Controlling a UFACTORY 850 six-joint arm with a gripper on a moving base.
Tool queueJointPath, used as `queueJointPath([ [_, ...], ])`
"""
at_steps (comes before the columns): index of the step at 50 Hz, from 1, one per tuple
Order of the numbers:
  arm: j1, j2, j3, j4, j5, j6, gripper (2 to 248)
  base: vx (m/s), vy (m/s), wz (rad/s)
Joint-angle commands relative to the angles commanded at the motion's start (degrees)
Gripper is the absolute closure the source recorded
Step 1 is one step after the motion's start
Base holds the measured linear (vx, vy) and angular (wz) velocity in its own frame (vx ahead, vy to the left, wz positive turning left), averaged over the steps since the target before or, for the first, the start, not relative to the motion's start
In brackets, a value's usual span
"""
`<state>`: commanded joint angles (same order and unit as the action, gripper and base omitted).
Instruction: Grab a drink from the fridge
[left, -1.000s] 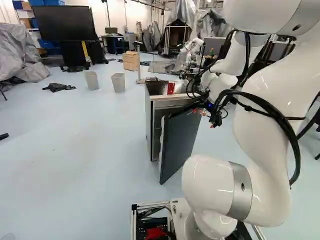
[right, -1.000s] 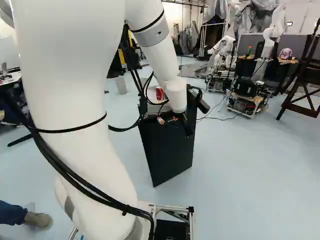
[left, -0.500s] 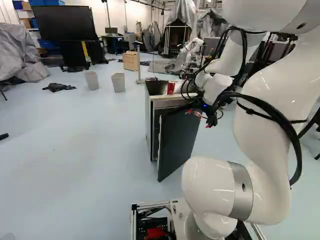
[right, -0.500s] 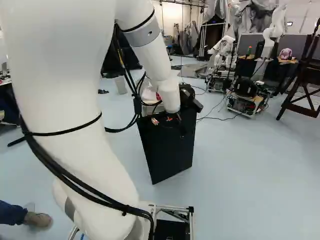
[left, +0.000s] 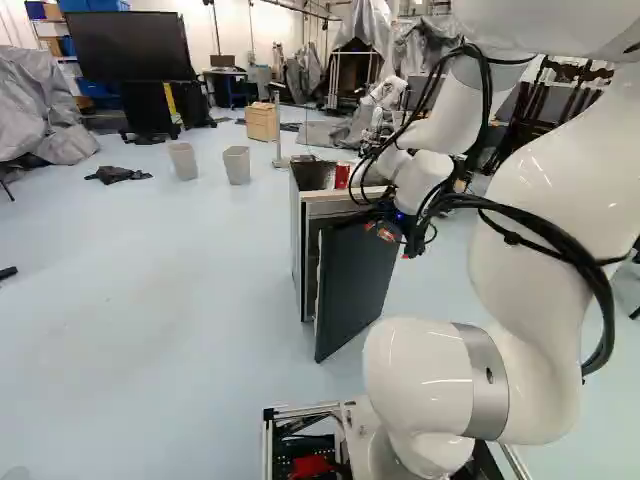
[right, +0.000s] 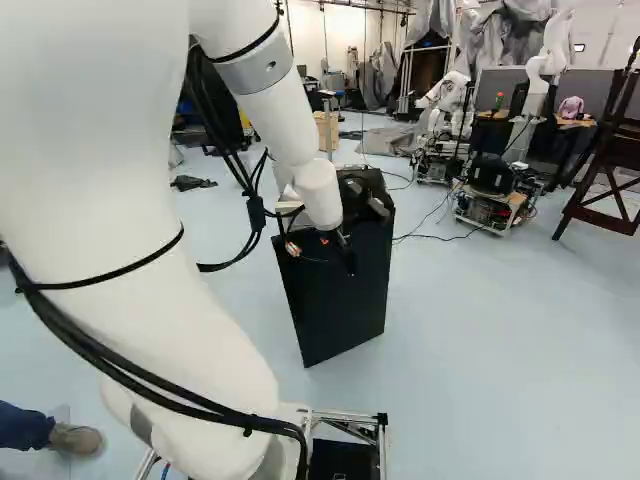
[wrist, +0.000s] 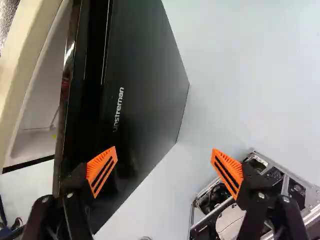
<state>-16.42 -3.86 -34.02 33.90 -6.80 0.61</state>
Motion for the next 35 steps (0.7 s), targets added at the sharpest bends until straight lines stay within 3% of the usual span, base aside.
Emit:
queueJointPath([
  [35,8.06,4.09,4.33,0.00,2.19,0.00,3,0.000,0.000,0.000],
])
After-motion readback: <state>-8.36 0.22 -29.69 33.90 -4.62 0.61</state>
